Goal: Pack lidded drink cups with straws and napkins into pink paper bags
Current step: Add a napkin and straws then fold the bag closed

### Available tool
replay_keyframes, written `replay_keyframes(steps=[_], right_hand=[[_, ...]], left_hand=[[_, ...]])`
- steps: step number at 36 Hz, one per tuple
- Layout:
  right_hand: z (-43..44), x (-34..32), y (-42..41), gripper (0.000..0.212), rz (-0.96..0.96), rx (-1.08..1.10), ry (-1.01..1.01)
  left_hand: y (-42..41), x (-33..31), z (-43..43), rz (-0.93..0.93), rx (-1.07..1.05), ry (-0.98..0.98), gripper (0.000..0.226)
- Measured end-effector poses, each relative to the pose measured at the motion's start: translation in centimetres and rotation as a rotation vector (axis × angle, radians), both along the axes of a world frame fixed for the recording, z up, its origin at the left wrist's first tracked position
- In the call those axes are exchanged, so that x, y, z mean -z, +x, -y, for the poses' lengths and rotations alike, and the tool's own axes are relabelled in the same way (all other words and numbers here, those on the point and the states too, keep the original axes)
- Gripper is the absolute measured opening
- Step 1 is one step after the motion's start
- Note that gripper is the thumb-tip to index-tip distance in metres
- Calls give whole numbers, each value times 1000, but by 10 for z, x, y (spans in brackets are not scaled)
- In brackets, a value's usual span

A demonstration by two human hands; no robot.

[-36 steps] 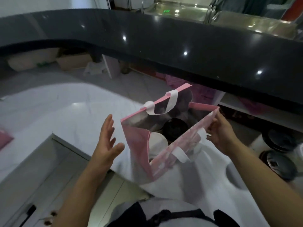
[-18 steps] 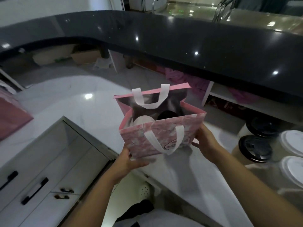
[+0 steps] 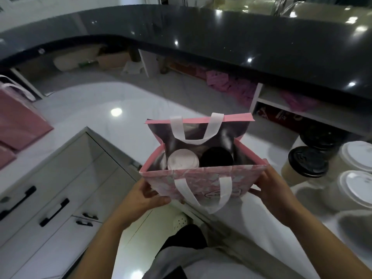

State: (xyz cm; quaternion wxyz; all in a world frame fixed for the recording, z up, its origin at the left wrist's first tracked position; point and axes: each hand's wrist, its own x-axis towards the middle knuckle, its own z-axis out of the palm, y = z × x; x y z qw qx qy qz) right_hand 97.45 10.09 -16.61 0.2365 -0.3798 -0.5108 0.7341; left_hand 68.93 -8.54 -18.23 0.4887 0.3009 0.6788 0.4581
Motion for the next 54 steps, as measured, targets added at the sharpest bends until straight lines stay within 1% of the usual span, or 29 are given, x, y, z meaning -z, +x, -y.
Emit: replay_keyframes(steps=[1, 3, 5, 6, 7, 8, 9, 11, 15, 18, 21, 23, 27, 29, 30, 32, 34, 36, 37, 40, 42, 45, 48, 50, 52, 54], right_hand=[[-1, -5, 3, 40, -45, -54, 16], [-8, -12, 8, 54, -92, -170, 71], [-17, -19, 12, 53, -56, -276, 202], [-23, -23, 13, 58, -13, -310, 268], [-29, -26, 14, 65, 31, -328, 319], [-35, -30, 13, 71, 73, -335, 346], [-40, -34, 12, 71, 100, -335, 355], [-49, -42, 7, 66, 137, -339, 391], [-64, -53, -4, 65, 174, -377, 454], [-71, -58, -8, 60, 156, -419, 477], [-77, -56, -9, 58, 151, -431, 504], [-81, -54, -9, 54, 146, -409, 501], [-91, -53, -9, 35, 99, -321, 499], [-99, -52, -9, 27, 63, -292, 502], [-103, -51, -11, 28, 49, -276, 506], [-111, -51, -13, 37, 21, -225, 527], [-118, -52, -16, 39, -1, -179, 534], [-122, -51, -17, 23, -41, -137, 526], [-123, -51, -18, 16, -64, -113, 508], [-124, -45, -18, 22, -85, 2, 499], [-123, -40, -20, 24, -57, 85, 508], [-123, -33, -22, 23, -16, 215, 468], [-125, -33, -25, 29, -21, 236, 491], [-128, -35, -26, 36, -33, 236, 485], [-132, -36, -26, 44, -36, 212, 477], [-134, -37, -25, 50, -27, 177, 473]], left_hand=[[-1, -6, 0, -9, 13, 24, 90], [-7, -16, -3, -25, 22, 67, 91], [-17, -27, -10, -57, 41, 95, 106], [-22, -33, -14, -69, 65, 107, 114], [-27, -37, -19, -67, 93, 124, 117], [-32, -40, -24, -49, 116, 147, 114], [-34, -44, -30, -33, 136, 171, 105], [-37, -50, -41, -38, 155, 185, 90], [-39, -55, -57, -6, 189, 211, 87], [-40, -55, -61, 20, 221, 233, 86], [-42, -55, -64, -3, 264, 231, 80], [-41, -55, -67, -27, 276, 216, 75], [-40, -57, -76, -134, 174, 237, 54], [-37, -57, -83, -165, 116, 252, 56], [-35, -57, -86, -168, 85, 269, 57], [-30, -60, -92, -154, 20, 311, 54], [-25, -62, -98, -150, -19, 341, 46], [-20, -62, -104, -159, -36, 377, 30], [-18, -63, -107, -164, -55, 391, 26], [-8, -65, -116, -209, -136, 412, 29], [-2, -67, -122, -244, -171, 418, 29], [6, -67, -133, -273, -234, 448, 32], [9, -68, -141, -235, -249, 449, 46], [7, -68, -142, -256, -228, 423, 54], [3, -68, -142, -340, -191, 395, 59], [-3, -69, -142, -451, -147, 358, 57]])
